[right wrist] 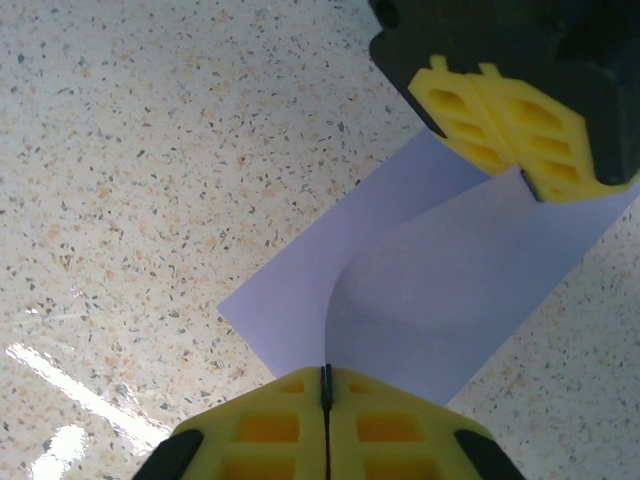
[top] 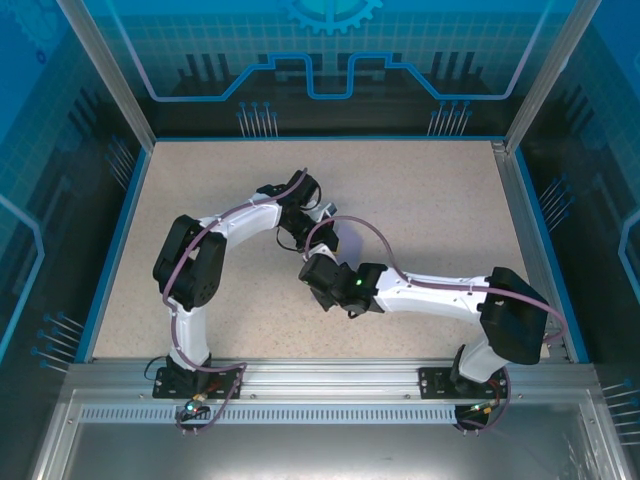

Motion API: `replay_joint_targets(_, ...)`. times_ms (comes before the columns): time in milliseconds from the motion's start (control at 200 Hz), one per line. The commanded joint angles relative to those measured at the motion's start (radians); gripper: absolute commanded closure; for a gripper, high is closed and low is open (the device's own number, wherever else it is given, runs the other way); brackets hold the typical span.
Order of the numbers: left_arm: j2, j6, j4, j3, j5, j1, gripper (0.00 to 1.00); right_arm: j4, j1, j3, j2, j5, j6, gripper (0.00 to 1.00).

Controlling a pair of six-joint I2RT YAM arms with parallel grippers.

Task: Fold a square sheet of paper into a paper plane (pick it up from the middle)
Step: Fold the triangle a second time at the center of the table.

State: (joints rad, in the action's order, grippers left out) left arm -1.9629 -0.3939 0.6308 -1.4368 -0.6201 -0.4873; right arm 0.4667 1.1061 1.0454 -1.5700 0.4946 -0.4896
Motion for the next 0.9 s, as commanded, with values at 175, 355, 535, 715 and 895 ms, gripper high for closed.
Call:
replay_joint_targets(175, 0.063, -0.063, 0.009, 0.026, 0.107, -0.003, 0.65, -0.046, -0.04, -0.061, 0.082, -0.084, -0.01, 0.98)
replay_joint_targets(355, 0.203, -0.18, -0.062, 0.156, 0.248, 0.033, 0.54, -0.19, -0.144, -0.18, 0.158, -0.315, 0.0, 0.97)
replay_joint_targets(535, 0.338, -0.301, -0.171, 0.338, 0.269, 0.038, 0.55, -0.319, -0.266, -0.288, 0.204, -0.526, -0.018, 0.96)
replay_joint_targets(715, 0.371, -0.346, -0.245, 0.45, 0.215, -0.024, 0.76, -0.385, -0.327, -0.354, 0.231, -0.614, -0.028, 0.96)
replay_joint_targets(895, 0.347, -0.402, -0.333, 0.513, 0.183, -0.082, 0.89, -0.43, -0.366, -0.399, 0.24, -0.653, -0.047, 0.95)
